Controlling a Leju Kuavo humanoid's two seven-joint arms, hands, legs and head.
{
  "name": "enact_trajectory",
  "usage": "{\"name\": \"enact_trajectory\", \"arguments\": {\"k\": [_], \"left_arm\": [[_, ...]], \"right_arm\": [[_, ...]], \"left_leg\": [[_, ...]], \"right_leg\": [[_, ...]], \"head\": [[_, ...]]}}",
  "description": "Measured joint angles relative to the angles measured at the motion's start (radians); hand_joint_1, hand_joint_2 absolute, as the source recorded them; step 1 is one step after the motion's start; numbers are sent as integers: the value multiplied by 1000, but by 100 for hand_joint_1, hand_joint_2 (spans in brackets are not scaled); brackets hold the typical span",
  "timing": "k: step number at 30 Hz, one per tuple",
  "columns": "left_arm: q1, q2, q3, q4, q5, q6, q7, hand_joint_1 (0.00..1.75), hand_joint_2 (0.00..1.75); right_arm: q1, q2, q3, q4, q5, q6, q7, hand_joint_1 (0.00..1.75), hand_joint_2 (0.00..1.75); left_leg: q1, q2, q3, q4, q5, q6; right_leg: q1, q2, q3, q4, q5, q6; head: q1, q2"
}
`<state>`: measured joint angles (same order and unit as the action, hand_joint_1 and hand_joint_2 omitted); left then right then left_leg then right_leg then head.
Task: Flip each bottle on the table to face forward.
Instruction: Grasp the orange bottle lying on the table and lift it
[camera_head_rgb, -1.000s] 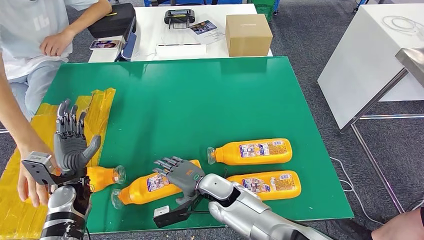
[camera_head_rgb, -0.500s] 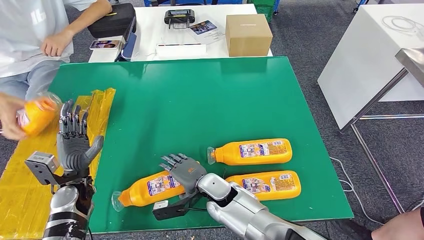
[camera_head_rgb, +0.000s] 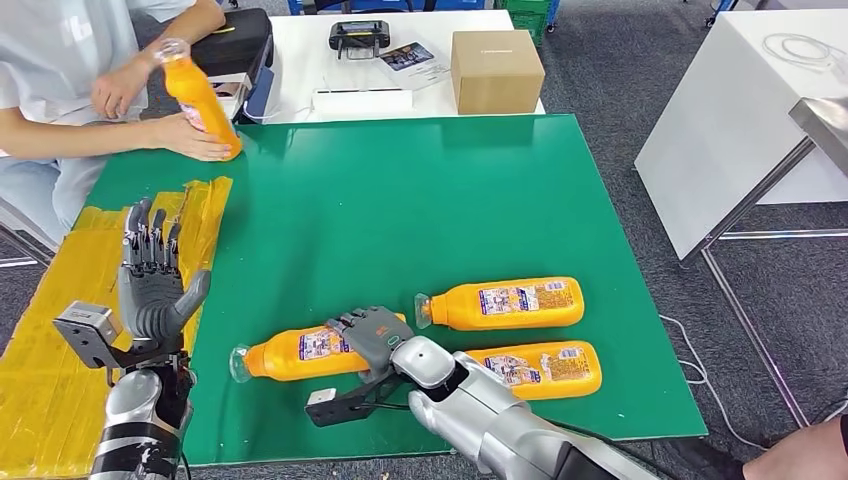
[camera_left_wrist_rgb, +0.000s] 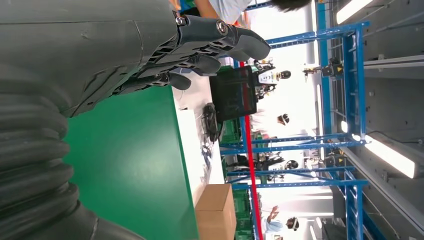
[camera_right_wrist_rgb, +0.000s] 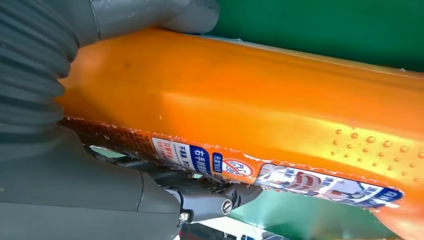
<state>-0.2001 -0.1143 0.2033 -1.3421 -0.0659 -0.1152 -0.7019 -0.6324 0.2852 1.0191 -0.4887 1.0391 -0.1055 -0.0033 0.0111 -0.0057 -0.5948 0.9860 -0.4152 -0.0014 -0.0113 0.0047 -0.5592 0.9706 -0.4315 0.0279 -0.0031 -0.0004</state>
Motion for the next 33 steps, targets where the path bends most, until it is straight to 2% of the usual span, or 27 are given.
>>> {"name": "enact_trajectory", "arguments": {"k": [8,13,19,26,33], "left_arm": [[0,0,0,0,5,-1,0,0,175],[2,0,0,0,6,-5,0,0,175],[10,-9,0,-19,6,-11,0,0,175],[23,-25,-6,-59,41,-22,0,0,175],[49,-51,-16,-146,112,-44,0,0,175]], "right_arm": [[0,8,-35,15,-22,-55,-13,175,175],[19,7,-87,12,-59,-142,-22,175,175],[65,6,-195,-49,-109,-295,-47,175,175],[104,4,-318,-108,-131,-364,-94,175,175],[133,4,-422,-147,-150,-376,-139,175,175]], "left_leg": [[0,0,0,0,0,0],[0,0,0,0,0,0],[0,0,-2,0,0,0],[0,0,-2,0,0,0],[0,0,-2,0,0,0]], "right_leg": [[0,0,0,0,0,0],[0,0,0,0,0,0],[0,0,-1,0,0,0],[0,0,-1,0,0,0],[0,0,-1,0,0,0]], "head": [[0,0],[0,0],[0,0],[0,0],[0,0]]}}
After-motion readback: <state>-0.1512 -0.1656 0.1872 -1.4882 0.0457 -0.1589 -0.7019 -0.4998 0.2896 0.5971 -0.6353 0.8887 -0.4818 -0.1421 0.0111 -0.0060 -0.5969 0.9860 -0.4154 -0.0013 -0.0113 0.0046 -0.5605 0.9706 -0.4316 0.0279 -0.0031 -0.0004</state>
